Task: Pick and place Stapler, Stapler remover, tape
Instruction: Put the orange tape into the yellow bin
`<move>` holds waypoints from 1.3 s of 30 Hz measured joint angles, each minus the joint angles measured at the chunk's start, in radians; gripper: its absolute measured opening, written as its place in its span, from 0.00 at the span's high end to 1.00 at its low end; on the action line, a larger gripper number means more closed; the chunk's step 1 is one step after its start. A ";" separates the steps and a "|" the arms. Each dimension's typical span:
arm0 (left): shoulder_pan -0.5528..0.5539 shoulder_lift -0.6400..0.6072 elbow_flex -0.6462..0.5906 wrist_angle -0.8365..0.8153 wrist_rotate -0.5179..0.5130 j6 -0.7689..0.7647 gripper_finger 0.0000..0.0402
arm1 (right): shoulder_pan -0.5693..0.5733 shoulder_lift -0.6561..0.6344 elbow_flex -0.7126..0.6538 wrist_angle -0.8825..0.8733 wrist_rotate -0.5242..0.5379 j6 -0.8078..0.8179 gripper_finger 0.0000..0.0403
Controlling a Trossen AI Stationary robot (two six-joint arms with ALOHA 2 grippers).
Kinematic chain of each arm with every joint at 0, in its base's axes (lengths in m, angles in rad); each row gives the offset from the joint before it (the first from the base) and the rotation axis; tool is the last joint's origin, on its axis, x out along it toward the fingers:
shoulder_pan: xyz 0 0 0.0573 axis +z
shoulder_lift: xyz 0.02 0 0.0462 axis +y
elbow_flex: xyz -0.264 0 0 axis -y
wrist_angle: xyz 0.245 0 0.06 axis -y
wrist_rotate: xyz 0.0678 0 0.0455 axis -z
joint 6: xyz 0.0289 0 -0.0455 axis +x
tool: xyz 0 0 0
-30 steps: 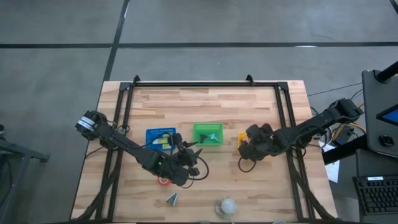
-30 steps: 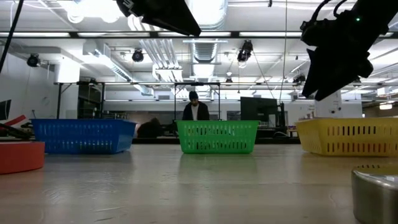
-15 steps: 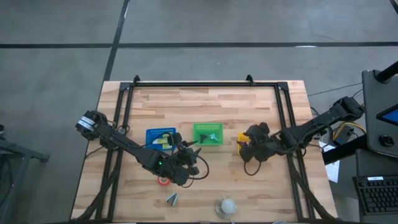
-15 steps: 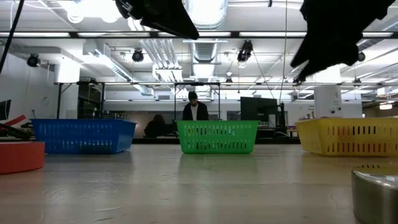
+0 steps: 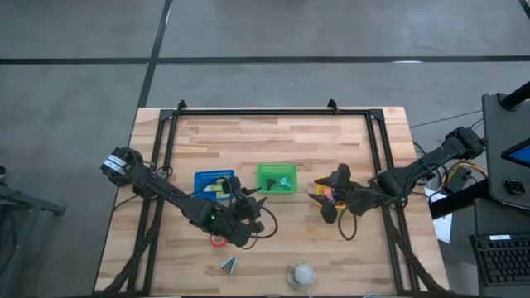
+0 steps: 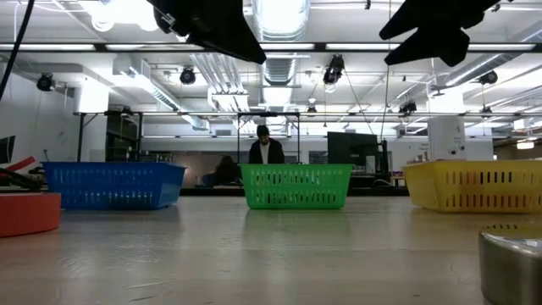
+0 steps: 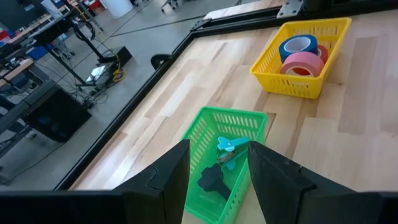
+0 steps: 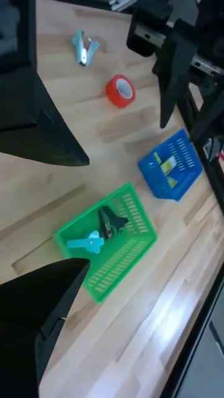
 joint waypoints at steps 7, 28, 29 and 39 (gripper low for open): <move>0.000 0.000 -0.005 -0.003 0.001 -0.010 0.59 | 0.000 0.002 0.000 0.006 0.000 0.001 0.40; 0.000 0.000 -0.005 -0.003 0.001 -0.010 0.59 | 0.000 0.003 0.000 0.021 -0.001 -0.006 0.38; 0.000 0.000 -0.005 -0.003 0.001 -0.010 0.59 | 0.000 0.003 0.000 0.021 -0.001 -0.006 0.38; 0.000 0.000 -0.005 -0.015 0.025 -0.010 0.59 | 0.002 0.004 0.000 0.023 -0.001 -0.006 0.40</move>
